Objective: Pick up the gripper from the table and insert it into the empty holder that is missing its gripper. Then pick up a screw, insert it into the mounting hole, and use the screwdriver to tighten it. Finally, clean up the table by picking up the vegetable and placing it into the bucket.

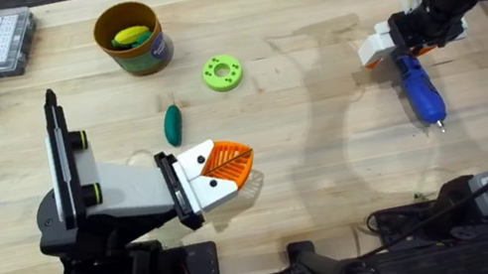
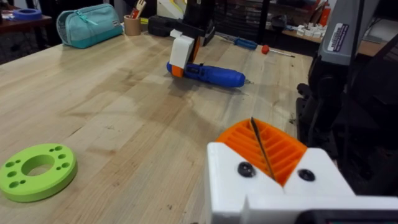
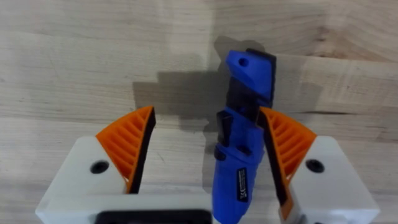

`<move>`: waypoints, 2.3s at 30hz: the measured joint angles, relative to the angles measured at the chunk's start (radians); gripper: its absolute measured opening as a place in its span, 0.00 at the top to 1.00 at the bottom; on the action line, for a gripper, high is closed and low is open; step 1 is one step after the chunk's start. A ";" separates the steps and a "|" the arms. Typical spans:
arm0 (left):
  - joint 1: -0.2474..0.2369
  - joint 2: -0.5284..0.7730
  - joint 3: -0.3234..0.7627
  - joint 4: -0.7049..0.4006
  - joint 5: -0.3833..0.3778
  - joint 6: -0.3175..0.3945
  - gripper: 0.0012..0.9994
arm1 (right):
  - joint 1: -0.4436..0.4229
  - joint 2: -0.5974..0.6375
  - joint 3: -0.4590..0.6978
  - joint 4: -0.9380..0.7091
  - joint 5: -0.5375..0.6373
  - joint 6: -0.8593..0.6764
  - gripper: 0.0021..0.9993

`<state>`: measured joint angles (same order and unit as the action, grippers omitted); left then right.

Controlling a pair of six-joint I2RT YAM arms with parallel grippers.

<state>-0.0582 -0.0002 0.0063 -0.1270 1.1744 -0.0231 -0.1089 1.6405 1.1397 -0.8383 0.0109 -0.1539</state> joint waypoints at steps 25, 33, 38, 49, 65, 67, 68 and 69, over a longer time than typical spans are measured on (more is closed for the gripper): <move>-0.001 0.001 0.000 0.007 0.005 0.000 0.99 | 0.001 -0.328 -0.002 -0.130 0.000 -0.052 0.02; -0.001 0.001 0.000 0.007 0.005 0.000 0.99 | -0.085 -0.346 -0.141 0.028 -0.001 -0.034 0.02; -0.001 0.001 0.000 0.007 0.005 0.000 0.99 | -0.110 -0.318 -0.222 0.156 -0.027 -0.035 0.02; -0.001 0.001 0.000 0.007 0.005 0.000 0.99 | -0.112 -0.121 -0.227 0.211 -0.064 -0.058 0.02; -0.001 0.001 0.000 0.007 0.005 0.000 0.99 | -0.117 -0.054 -0.226 0.257 -0.027 -0.060 0.28; -0.001 0.001 0.000 0.007 0.005 0.000 0.99 | -0.119 -0.053 -0.225 0.259 -0.026 -0.061 0.38; -0.001 0.001 0.000 0.007 0.005 0.000 0.99 | -0.119 -0.053 -0.225 0.260 -0.026 -0.064 0.45; -0.001 0.001 0.000 0.007 0.005 0.000 0.99 | -0.119 -0.053 -0.225 0.261 -0.025 -0.065 0.53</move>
<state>-0.0593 0.0006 0.0063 -0.1204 1.1793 -0.0235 -0.2276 1.5874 0.9151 -0.5771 -0.0143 -0.2189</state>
